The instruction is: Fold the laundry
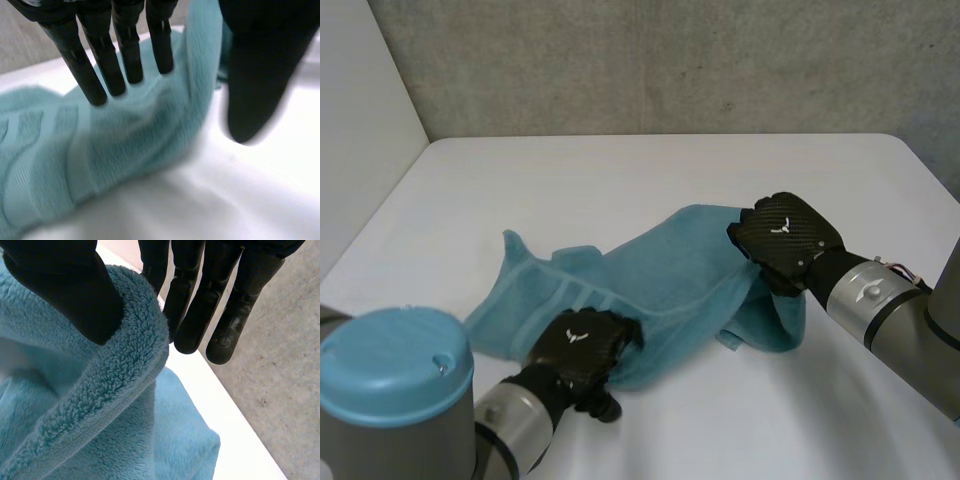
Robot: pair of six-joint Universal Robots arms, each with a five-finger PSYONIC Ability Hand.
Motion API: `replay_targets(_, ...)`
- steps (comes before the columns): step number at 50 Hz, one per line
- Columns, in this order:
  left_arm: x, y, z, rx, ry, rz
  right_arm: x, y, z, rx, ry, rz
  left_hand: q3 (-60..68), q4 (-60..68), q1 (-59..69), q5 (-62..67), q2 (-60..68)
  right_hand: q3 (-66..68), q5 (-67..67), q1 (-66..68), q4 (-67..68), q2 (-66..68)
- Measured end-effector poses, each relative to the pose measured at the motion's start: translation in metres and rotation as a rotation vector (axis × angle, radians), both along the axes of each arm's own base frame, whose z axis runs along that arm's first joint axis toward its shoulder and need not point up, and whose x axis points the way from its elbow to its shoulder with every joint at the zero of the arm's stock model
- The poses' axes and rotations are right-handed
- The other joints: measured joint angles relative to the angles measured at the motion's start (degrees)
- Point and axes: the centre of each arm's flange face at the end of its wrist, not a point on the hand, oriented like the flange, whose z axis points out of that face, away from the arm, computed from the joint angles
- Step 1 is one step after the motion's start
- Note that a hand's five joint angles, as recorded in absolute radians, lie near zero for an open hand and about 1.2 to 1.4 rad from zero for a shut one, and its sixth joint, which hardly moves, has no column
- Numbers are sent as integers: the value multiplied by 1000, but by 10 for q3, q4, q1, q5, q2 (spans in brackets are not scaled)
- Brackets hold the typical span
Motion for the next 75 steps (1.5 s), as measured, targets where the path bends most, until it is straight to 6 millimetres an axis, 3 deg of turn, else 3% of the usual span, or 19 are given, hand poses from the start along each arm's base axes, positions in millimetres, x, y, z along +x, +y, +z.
replay_targets(2,-7,-5,11,-27,25,-5,-1,1,-2,-1,11,-10,-102,-103,-77,-104,-102,0,0,1,0,0)
replay_targets(5,-14,-18,28,-76,65,4,-2,2,-4,-3,15,-20,-125,-129,-83,-129,-126,0,0,1,0,0)
replay_targets(9,-20,-53,62,-187,135,51,-3,3,-6,-9,9,-29,-146,-147,-96,-149,-144,0,0,1,0,0)
replay_targets(10,-20,-53,62,-187,135,51,-3,3,-6,-9,9,-29,-146,-147,-96,-149,-144,0,0,1,0,0)
replay_targets(11,-22,-70,70,-224,150,72,-4,4,-7,-10,7,-30,-146,-147,-96,-149,-144,0,0,1,0,0)
replay_targets(13,-24,-85,71,-247,146,87,-4,5,-7,-11,5,-30,-146,-147,-96,-149,-144,0,0,1,0,0)
replay_targets(18,-28,-112,62,-269,94,102,-5,6,-6,-17,2,-29,-146,-147,-96,-149,-144,0,0,1,0,0)
replay_targets(22,-26,-143,29,-275,-61,102,-6,8,-3,-25,-2,-29,-141,-142,-92,-138,-137,0,0,1,0,0)
replay_targets(26,-23,-155,11,-271,-141,93,-7,9,-3,-25,-2,-30,-141,-142,-92,-138,-137,0,0,1,0,0)
replay_targets(28,-21,-162,-5,-260,-198,84,-7,9,-3,-25,-1,-32,-53,-48,-5,-44,-49,0,0,0,0,0)
replay_targets(30,-20,-164,-11,-251,-214,80,-7,8,-3,-26,-1,-33,-41,-34,7,-32,-37,0,0,0,0,0)
replay_targets(31,-19,-164,-13,-244,-220,76,-7,8,-4,-28,-1,-34,19,26,71,26,25,0,0,1,0,0)
replay_targets(39,-16,-156,-22,-193,-236,57,-7,7,-5,-35,-2,-37,37,44,84,42,42,0,0,1,0,0)
replay_targets(66,1,-160,-35,-127,-270,85,-6,9,-8,-33,5,-30,-46,-50,-5,-47,-44,0,0,1,0,0)
replay_targets(68,2,-160,-36,-124,-271,86,-6,8,-8,-36,5,-32,-1,6,48,8,3,0,0,0,0,0)
replay_targets(69,2,-160,-36,-124,-271,87,-6,8,-7,-38,4,-34,105,111,170,110,118,0,0,1,0,0)
replay_targets(70,2,-160,-35,-124,-270,88,-6,7,-7,-40,4,-36,105,111,170,110,118,0,0,0,0,0)
replay_targets(72,2,-159,-33,-126,-269,91,-7,5,-6,-47,3,-47,291,297,344,295,300,0,0,1,0,0)
replay_targets(75,3,-157,-24,-144,-259,98,-9,2,-3,-58,1,-65,329,336,350,316,334,0,0,1,0,0)
